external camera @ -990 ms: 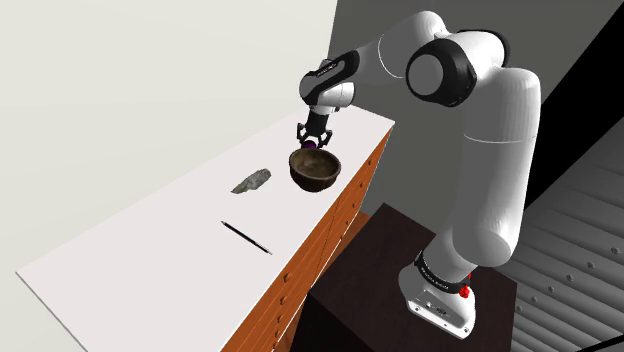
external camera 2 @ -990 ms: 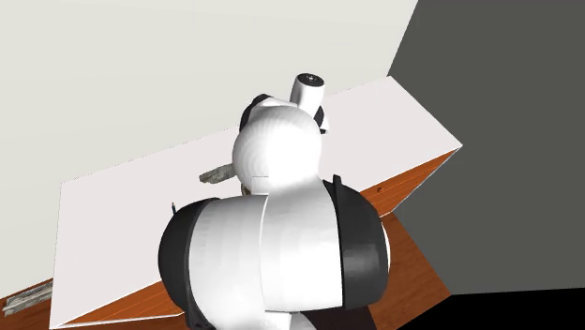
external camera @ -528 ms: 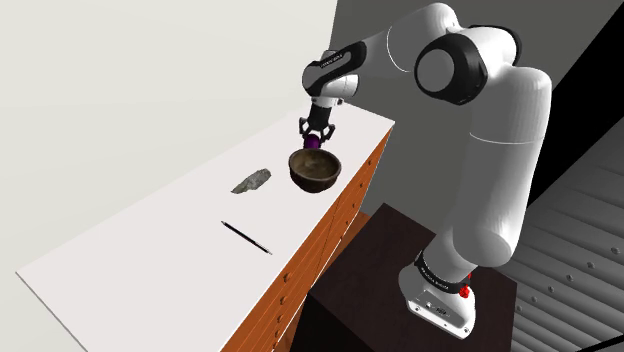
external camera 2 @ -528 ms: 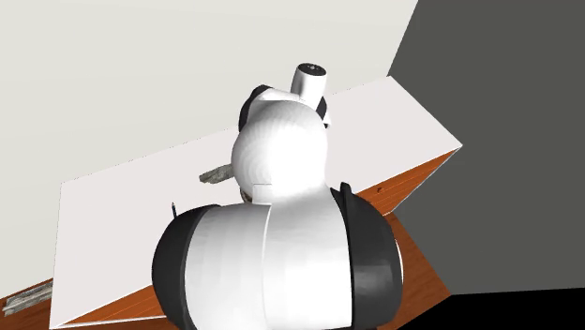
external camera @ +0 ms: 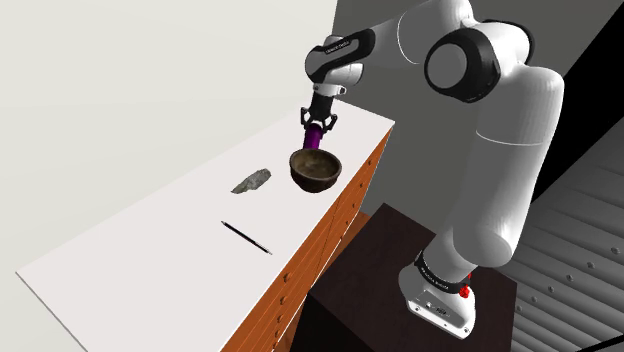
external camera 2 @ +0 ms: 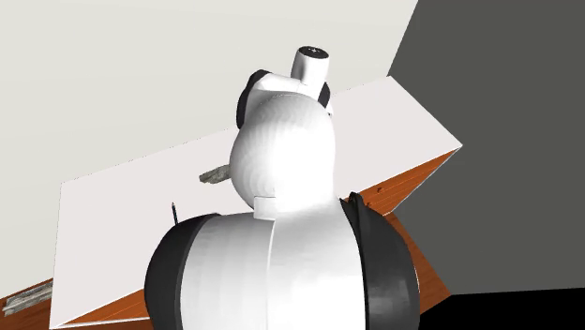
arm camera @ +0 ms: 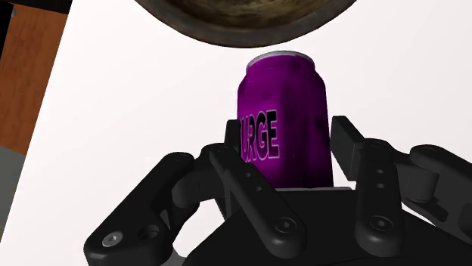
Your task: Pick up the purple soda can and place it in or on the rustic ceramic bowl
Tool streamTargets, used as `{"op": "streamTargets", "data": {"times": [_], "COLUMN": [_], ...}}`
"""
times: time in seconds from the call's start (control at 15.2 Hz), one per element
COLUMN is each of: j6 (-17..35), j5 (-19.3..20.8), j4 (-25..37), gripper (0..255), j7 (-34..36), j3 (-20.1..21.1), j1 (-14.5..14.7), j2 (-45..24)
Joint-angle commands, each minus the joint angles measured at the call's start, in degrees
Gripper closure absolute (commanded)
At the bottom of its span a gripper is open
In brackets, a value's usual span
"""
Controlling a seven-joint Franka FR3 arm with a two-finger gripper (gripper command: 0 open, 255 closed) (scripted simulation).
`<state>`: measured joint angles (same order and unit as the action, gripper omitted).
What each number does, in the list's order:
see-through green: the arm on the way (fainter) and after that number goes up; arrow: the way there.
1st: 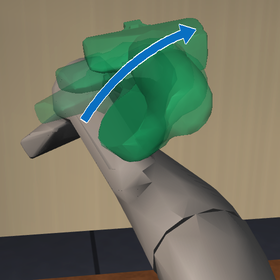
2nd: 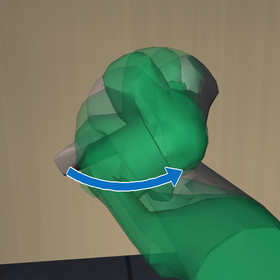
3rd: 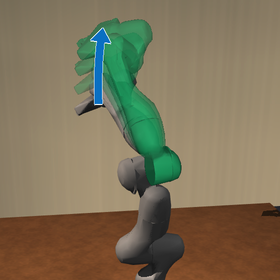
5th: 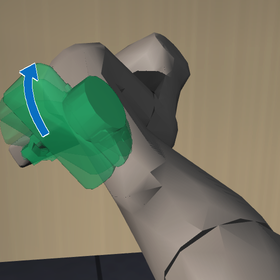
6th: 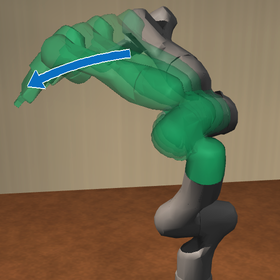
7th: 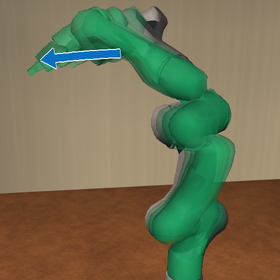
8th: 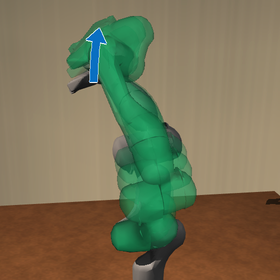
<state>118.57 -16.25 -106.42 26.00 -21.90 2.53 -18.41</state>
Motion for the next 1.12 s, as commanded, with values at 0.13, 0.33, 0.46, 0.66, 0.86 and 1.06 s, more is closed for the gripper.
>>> {"op": "streamTargets", "data": {"times": [0.13,0.33,0.46,0.66,0.86,1.06], "j6": [-2.48,-4.42,-5.73,-7.73,-9.77,-11.84], "j5": [0.89,1.47,1.83,2.32,2.75,3.12], "j4": [1.21,2.34,3.16,4.50,5.96,7.56], "gripper": [255,255,255,255,255,255], "j7": [0.82,1.38,1.74,2.25,2.73,3.17], "j3": [-0.30,-0.49,-0.60,-0.74,-0.86,-0.96], "j1": [0.19,0.28,0.33,0.38,0.40,0.40], "j2": [1.47,2.41,2.97,3.75,4.42,4.98]}}
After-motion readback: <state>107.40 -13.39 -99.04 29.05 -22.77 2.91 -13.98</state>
